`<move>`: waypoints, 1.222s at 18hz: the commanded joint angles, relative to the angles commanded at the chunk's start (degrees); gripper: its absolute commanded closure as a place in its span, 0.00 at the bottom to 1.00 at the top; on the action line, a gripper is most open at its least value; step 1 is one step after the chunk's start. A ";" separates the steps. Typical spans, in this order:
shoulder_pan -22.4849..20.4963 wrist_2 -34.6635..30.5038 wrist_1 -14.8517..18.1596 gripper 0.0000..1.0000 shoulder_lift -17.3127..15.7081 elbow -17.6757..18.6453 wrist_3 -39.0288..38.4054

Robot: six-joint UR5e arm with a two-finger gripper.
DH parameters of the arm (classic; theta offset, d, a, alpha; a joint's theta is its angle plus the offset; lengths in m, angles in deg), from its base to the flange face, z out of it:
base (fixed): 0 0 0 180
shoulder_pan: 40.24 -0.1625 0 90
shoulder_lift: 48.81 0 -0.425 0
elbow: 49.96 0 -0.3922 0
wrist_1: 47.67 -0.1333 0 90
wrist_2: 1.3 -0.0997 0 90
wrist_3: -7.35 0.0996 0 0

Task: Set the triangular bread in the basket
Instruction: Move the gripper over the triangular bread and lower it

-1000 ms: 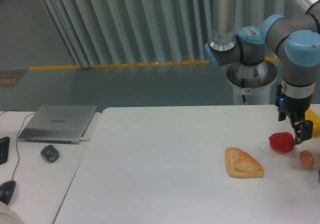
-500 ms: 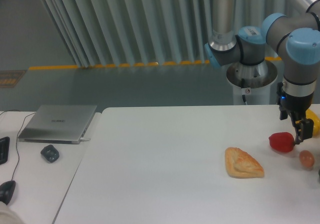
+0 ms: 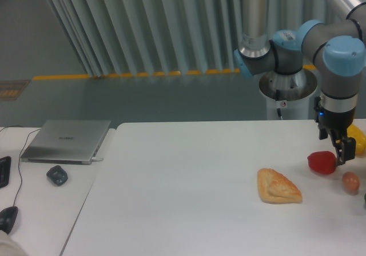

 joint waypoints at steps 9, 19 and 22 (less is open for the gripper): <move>5.80 -0.44 -3.33 0.00 4.39 -0.44 -4.87; 9.67 -1.93 -4.22 0.00 6.77 2.46 -15.03; 10.64 -2.11 -5.70 0.00 8.17 2.37 -17.87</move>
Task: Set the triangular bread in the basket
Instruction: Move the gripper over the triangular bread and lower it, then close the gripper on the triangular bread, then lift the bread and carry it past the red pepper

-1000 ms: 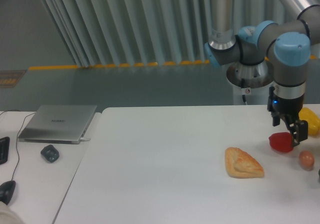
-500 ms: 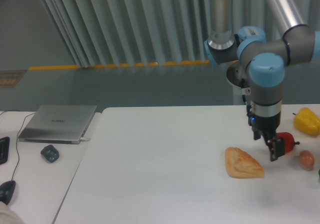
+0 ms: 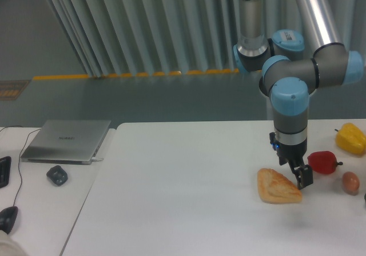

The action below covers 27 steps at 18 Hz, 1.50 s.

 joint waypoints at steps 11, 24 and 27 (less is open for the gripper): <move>1.59 0.09 -1.50 0.00 2.64 0.00 -1.14; 1.94 0.26 -1.41 0.71 2.73 -0.17 -0.97; 1.76 0.35 -1.50 0.86 2.38 -0.44 -0.97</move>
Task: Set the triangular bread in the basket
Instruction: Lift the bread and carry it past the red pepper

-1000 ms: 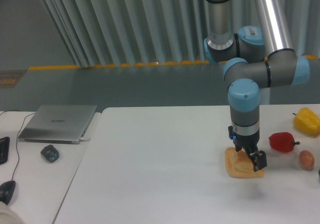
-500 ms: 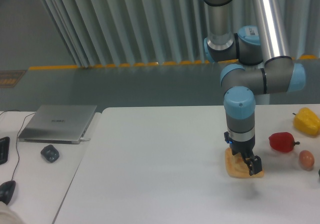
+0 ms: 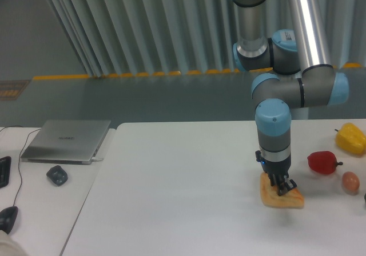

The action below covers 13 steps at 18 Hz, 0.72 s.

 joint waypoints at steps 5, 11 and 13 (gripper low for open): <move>-1.14 -0.09 -0.09 0.86 -2.63 -0.53 0.44; -7.90 0.09 0.26 0.84 -8.43 -1.32 7.28; -10.45 0.35 0.44 0.84 -9.93 -1.32 9.83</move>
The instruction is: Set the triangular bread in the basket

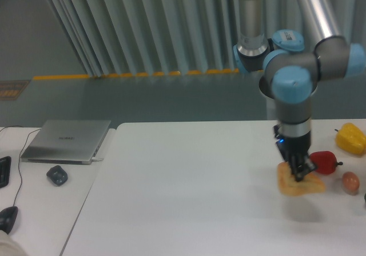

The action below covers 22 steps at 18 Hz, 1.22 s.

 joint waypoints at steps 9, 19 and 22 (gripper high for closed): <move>-11.68 0.35 0.79 0.84 -2.20 -0.09 11.50; -27.69 3.96 0.79 0.84 -1.77 -0.35 33.40; -30.24 4.13 0.70 0.84 -0.71 -0.35 38.06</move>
